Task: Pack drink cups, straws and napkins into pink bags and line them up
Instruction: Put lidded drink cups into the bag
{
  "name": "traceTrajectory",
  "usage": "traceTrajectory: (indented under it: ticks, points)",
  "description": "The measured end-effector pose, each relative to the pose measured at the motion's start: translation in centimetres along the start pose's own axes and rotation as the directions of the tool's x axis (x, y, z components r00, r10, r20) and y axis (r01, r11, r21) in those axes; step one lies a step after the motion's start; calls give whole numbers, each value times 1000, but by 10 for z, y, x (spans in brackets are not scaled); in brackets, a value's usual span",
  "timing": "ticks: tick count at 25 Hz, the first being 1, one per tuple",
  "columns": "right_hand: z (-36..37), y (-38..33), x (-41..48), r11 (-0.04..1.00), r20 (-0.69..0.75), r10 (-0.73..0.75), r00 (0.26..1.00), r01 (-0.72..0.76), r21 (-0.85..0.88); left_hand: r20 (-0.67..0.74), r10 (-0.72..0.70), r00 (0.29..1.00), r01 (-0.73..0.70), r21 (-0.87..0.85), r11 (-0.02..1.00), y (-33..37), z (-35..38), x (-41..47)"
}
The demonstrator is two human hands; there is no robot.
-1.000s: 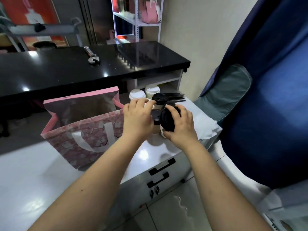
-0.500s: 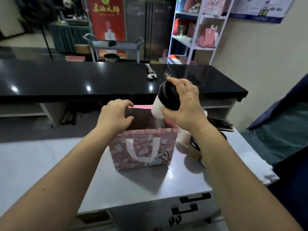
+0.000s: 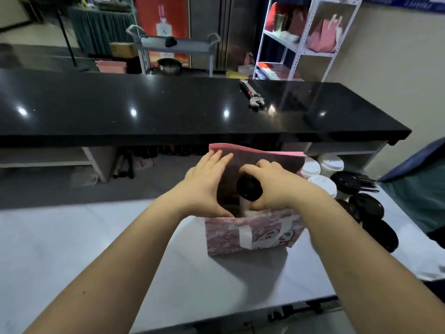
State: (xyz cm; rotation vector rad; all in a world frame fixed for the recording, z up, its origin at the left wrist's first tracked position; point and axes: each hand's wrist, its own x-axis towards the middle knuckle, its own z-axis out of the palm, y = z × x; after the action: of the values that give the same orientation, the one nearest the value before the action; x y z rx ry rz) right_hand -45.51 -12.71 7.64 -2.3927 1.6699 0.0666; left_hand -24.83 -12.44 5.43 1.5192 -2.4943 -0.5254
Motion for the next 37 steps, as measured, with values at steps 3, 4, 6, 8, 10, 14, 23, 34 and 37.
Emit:
traceTrajectory:
  ticks: [3,4,6,8,10,14,23,34,37]
  points:
    - [9,-1,22,982,127,83,988,-60,-179,36,56,998,-56,16,998,-1,7,-5]
    - [14,-3,28,974,138,96,986,-65,-215,37,74,997,-74,7,997,-2,9,-7]
    - [25,-8,36,970,141,99,985,-64,-235,27,104,994,-103,-18,994,-2,11,-10]
    - [36,-13,43,977,137,96,986,-67,-203,16,117,993,-116,-34,993,-4,11,-10]
    - [47,-17,46,985,144,87,986,-64,-157,17,111,994,-111,-31,993,-6,12,-9]
    - [68,-21,41,994,142,58,988,-45,-97,44,110,993,-110,-3,994,-9,14,-8]
    - [78,-11,33,994,127,50,991,-37,-99,34,114,993,-113,-14,993,-9,12,-8]
    - [103,-7,32,986,204,-99,974,124,-113,-27,92,995,-90,71,993,-6,19,-12]
    - [115,-5,32,988,213,-90,973,114,-102,-55,89,995,-84,83,993,-5,22,-14]
